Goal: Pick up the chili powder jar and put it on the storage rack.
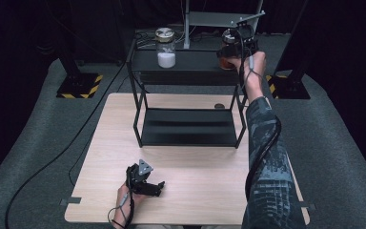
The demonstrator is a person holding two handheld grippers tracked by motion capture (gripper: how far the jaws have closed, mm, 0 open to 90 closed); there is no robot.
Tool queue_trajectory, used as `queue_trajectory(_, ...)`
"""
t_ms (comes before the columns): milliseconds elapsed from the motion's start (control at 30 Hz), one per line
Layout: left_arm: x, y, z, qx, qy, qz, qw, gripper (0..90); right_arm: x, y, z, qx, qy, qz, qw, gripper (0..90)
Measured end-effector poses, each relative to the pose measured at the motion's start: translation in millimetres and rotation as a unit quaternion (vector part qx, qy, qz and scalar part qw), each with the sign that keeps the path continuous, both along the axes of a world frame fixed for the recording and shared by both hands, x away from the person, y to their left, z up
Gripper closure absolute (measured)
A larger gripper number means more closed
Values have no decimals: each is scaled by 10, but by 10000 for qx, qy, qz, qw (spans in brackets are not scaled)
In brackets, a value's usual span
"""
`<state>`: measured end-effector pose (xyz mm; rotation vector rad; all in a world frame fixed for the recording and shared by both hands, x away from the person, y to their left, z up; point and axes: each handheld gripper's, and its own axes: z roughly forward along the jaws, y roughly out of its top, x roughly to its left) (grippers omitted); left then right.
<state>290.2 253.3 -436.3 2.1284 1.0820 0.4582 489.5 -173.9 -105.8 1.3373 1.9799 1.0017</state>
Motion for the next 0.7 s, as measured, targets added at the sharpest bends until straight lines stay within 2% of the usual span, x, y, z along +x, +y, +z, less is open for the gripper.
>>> queue_trajectory(100,0,0,0,0,0,0,10000,0,-7,-3,0,10,4,-2,10000,285)
queue_trajectory(167,-1,-1,-1,0,-3,3,10000,0,-33,16,3,-8,-25,-68,10000,190)
queue_trajectory(267,-1,-1,-1,-1,-4,3,10000,0,-62,6,36,-5,13,-95,10000,112)
queue_trajectory(367,-1,-2,0,2,-4,2,10000,0,-58,-26,85,-35,177,-8,9998,37)
queue_trajectory(500,-1,-1,0,-1,-1,4,10000,0,-92,-47,134,-124,325,198,9992,0)
queue_trajectory(700,-1,-1,0,1,-1,3,10000,0,-266,-81,140,-244,270,354,9987,0)
